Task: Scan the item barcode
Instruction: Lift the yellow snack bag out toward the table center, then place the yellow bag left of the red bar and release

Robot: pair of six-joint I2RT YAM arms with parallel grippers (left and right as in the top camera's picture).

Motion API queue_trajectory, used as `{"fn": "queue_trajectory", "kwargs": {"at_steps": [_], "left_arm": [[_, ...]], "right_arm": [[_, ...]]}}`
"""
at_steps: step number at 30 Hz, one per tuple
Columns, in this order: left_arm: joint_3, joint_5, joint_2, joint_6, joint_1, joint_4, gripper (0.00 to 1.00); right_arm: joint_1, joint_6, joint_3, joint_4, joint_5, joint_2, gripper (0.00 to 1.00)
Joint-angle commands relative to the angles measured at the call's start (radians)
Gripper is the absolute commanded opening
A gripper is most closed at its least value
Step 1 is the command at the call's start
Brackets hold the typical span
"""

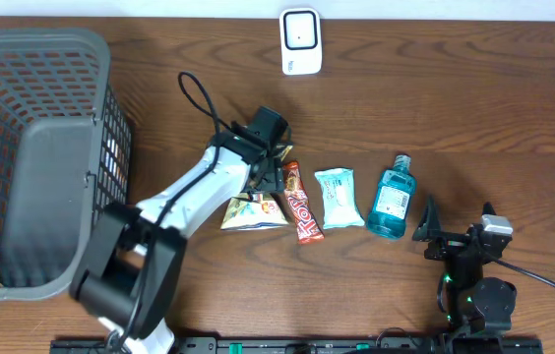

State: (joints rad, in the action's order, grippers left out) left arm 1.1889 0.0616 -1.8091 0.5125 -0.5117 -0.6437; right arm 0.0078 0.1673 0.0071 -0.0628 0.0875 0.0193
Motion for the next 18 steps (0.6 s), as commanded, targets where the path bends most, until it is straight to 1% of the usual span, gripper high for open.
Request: {"fn": "queue_trajectory", "kwargs": {"at_steps": [1, 3, 4, 5, 6, 7, 9, 10, 11, 15, 18], "left_arm": [[0.030, 0.037, 0.116, -0.032, 0.003, -0.003, 0.93], [0.030, 0.037, 0.170, -0.032, 0.003, -0.003, 0.93], [0.030, 0.036, 0.195, -0.032, 0.002, -0.004, 0.91], [0.030, 0.036, 0.219, -0.032, 0.002, -0.006, 0.77], [0.030, 0.036, 0.243, -0.032, 0.002, -0.007, 0.52], [0.030, 0.036, 0.263, -0.031, 0.002, -0.006, 0.38], [0.030, 0.036, 0.288, -0.019, 0.002, -0.006, 0.15], [0.030, 0.036, 0.294, -0.008, 0.002, -0.006, 0.10], [0.029, 0.037, 0.294, 0.003, 0.002, -0.006, 0.08], [-0.002, 0.036, 0.270, 0.095, 0.003, 0.024, 0.08], [-0.025, 0.028, 0.218, 0.145, 0.003, 0.039, 0.08]], "right_arm": [[0.005, -0.011, -0.002, -0.002, 0.015, 0.000, 0.99], [0.005, -0.011, -0.002, -0.002, 0.015, 0.000, 0.99], [0.005, -0.011, -0.002, -0.002, 0.015, 0.000, 0.99], [0.005, -0.011, -0.002, -0.002, 0.015, 0.000, 0.99], [0.005, -0.011, -0.002, -0.002, 0.015, 0.000, 0.99], [0.005, -0.011, -0.002, -0.002, 0.015, 0.000, 0.99], [0.005, -0.011, -0.002, -0.002, 0.015, 0.000, 0.99], [0.005, -0.011, -0.002, -0.002, 0.015, 0.000, 0.99], [0.005, -0.011, -0.002, -0.002, 0.015, 0.000, 0.99], [0.005, -0.011, -0.002, -0.002, 0.015, 0.000, 0.99], [0.005, -0.011, -0.002, -0.002, 0.015, 0.000, 0.99]]}}
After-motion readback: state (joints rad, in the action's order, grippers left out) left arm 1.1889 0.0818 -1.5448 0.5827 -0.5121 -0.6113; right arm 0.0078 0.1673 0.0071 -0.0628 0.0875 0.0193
